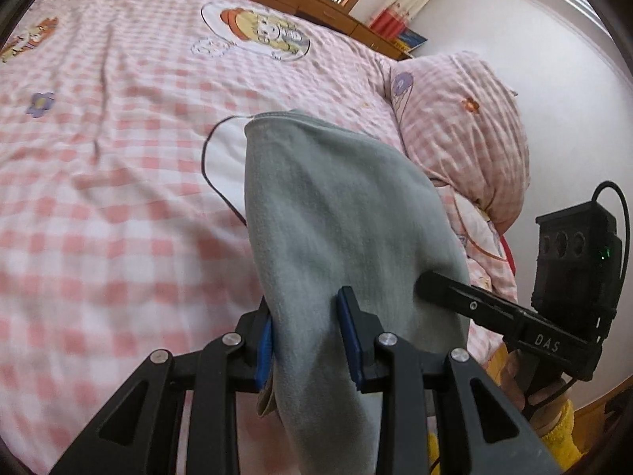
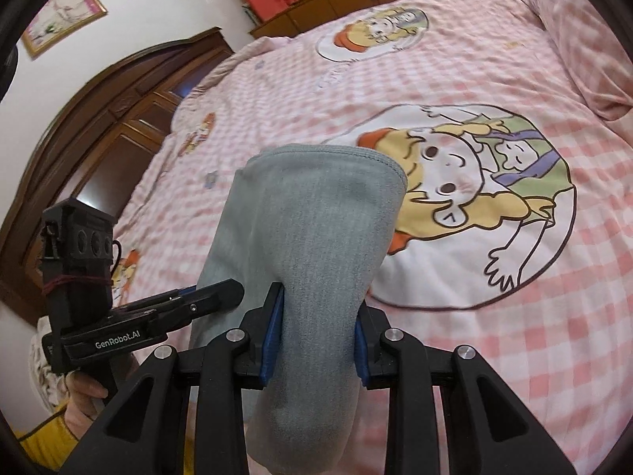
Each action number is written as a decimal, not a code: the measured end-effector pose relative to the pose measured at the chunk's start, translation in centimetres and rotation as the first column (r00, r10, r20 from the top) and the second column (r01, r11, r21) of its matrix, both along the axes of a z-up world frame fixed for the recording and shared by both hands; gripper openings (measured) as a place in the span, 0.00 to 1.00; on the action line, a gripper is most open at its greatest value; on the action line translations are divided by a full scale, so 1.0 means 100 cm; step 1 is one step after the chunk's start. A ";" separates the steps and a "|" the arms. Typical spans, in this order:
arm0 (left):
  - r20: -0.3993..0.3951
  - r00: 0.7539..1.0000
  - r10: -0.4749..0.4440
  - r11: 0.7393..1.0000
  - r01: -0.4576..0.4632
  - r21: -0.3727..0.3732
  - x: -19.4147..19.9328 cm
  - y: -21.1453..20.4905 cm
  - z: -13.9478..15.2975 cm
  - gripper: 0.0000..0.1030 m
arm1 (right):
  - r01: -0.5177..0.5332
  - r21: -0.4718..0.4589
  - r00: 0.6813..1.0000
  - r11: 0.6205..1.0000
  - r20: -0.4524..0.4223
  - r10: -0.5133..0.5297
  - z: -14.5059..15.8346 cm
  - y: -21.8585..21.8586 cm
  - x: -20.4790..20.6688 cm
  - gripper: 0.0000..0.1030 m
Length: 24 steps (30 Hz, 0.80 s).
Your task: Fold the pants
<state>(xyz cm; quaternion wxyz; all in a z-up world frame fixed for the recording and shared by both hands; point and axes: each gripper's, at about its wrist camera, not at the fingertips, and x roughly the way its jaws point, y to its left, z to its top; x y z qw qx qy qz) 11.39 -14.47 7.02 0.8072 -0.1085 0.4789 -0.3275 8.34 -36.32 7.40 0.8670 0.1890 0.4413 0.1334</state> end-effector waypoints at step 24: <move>0.114 0.993 0.009 0.967 -0.038 0.254 -0.039 -0.021 -0.012 0.40 | 0.164 -0.183 0.986 0.969 0.006 -0.166 -0.036 0.011 -0.057 0.45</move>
